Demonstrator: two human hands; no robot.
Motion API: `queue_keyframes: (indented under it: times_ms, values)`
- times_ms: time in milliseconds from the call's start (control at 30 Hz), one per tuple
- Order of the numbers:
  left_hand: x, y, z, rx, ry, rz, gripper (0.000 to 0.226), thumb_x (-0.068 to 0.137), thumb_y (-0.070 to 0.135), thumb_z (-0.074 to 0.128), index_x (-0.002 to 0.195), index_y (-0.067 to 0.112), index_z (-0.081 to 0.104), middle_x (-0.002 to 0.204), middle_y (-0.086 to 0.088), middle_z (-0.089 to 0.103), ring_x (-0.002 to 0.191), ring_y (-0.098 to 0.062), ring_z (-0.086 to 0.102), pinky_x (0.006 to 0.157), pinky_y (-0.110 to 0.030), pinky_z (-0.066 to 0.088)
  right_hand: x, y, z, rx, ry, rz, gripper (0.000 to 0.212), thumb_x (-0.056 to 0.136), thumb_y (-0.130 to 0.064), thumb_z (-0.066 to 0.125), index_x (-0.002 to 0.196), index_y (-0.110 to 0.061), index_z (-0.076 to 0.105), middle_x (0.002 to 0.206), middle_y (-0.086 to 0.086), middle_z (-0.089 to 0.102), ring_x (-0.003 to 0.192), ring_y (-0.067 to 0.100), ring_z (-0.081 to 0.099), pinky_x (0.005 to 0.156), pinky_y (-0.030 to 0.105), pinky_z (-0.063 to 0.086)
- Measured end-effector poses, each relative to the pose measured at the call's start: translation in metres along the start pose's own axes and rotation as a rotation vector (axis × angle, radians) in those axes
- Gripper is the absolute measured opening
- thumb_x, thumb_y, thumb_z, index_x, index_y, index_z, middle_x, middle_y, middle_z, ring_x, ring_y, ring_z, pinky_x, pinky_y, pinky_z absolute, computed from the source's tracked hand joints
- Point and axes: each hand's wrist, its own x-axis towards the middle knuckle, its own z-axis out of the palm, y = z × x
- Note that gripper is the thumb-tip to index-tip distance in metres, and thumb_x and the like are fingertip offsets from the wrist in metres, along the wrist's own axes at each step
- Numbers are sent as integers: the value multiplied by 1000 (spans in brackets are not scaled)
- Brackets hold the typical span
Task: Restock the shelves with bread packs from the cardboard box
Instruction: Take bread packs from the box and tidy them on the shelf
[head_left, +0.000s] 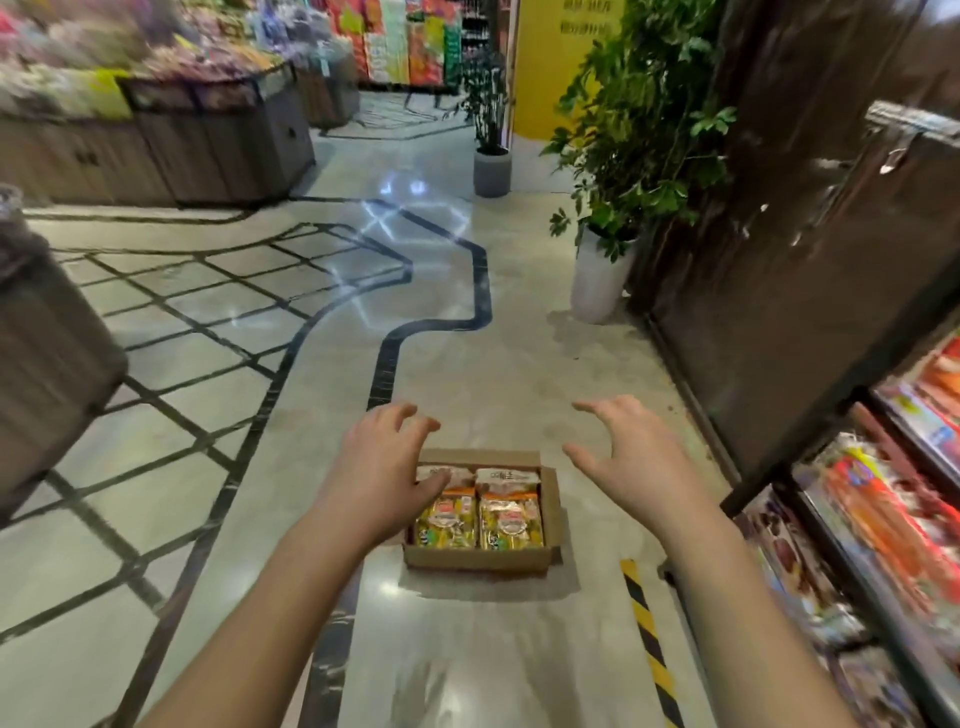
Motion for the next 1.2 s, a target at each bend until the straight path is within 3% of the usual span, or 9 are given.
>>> queue_keyframes:
  times_ms: [233,500,833,1200]
  values:
    - [39,-71,17,-15,-78,30,63,91,59,61,147,33,47,155,3,41,144,-18,34,117,-38,35,50,-41,34,-18,-47,58,53,96,-47,63,146,-37,48,147,-7,48,135,17,48,111,41,41]
    - [95,-82,41,-35,-181,69,61,92,58,60,145,31,48,154,1,42,144,-20,35,116,-39,34,94,-34,62,1,-102,117,50,96,-46,61,144,-37,49,146,-8,50,129,18,54,105,41,47]
    - [197,-72,105,1,-310,38,61,90,54,65,144,31,48,154,2,43,143,-20,35,117,-42,37,186,29,119,98,-200,148,49,97,-40,61,145,-31,52,144,-5,51,131,21,51,109,41,43]
    - [304,-83,262,-12,-484,-49,64,90,50,68,146,26,49,151,-1,45,140,-23,39,113,-43,41,300,129,255,129,-368,187,41,97,-39,61,137,-29,57,134,-4,54,122,21,55,101,37,42]
